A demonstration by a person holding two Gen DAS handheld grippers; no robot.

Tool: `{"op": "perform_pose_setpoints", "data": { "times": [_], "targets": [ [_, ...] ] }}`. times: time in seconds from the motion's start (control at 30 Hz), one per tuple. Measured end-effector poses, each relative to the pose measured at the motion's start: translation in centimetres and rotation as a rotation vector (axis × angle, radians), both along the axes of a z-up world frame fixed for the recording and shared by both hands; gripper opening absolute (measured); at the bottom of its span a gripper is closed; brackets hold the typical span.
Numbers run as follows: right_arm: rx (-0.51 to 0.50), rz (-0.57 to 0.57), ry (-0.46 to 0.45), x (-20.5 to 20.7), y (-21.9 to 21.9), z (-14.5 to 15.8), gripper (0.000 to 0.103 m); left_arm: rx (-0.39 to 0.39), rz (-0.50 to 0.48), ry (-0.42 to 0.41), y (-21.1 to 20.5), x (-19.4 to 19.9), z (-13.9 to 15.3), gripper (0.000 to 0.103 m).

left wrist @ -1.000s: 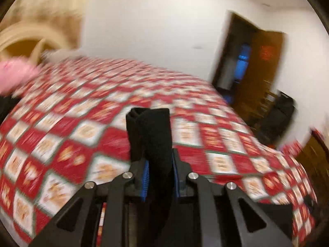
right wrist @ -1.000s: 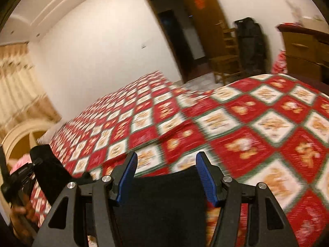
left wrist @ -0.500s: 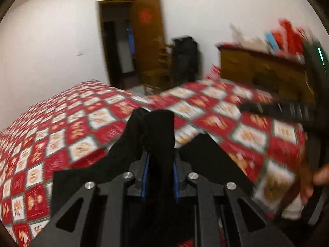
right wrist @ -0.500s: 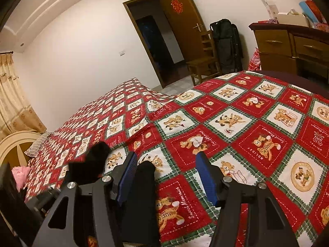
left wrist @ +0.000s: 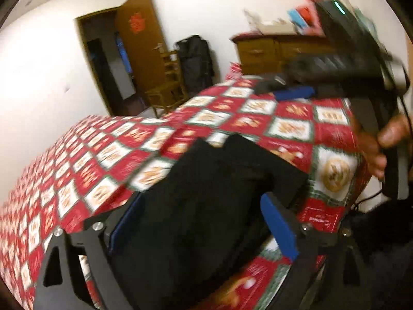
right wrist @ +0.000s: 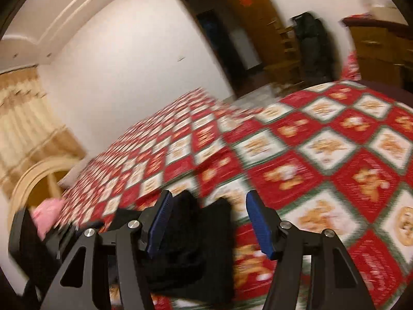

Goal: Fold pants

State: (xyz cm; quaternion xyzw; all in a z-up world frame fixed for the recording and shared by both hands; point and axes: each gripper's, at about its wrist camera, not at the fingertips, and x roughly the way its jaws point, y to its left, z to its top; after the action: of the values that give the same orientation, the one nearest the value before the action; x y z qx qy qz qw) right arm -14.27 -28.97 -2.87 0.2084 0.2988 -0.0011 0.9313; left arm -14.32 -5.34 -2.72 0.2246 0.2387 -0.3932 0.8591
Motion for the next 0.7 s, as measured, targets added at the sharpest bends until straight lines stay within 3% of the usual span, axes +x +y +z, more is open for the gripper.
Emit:
{"op": "perform_pose_setpoints", "data": {
  "times": [0.07,0.13,0.23,0.33,0.43,0.57,0.7],
  "targets": [
    [-0.058,0.059,0.045,1.4,2.1,-1.1,0.061,-0.066,0.101,0.070,2.3,2.6,1.1,0.098],
    [-0.099,0.090,0.083,2.6,3.6,-2.3,0.061,-0.131,0.274,0.155,5.0,5.8,1.4,0.101],
    [-0.145,0.126,0.151,4.1,5.3,-4.2,0.061,-0.177,0.492,0.304,8.0,10.0,0.4,0.101],
    [-0.256,0.117,0.192,4.2,6.7,-5.4,0.061,-0.206,0.629,0.374,10.4,11.7,-1.0,0.101],
    [-0.325,0.130,0.232,4.0,8.3,-6.1,0.060,-0.229,0.685,0.401,12.1,11.6,-1.7,0.101],
    [-0.291,0.182,0.239,3.7,8.6,-6.5,0.025,-0.238,0.714,0.426,12.8,11.8,-2.4,0.101],
    [-0.302,0.182,0.183,2.8,8.6,-4.7,0.022,-0.232,0.734,0.434,13.0,13.2,-2.8,0.101]
  ]
}}
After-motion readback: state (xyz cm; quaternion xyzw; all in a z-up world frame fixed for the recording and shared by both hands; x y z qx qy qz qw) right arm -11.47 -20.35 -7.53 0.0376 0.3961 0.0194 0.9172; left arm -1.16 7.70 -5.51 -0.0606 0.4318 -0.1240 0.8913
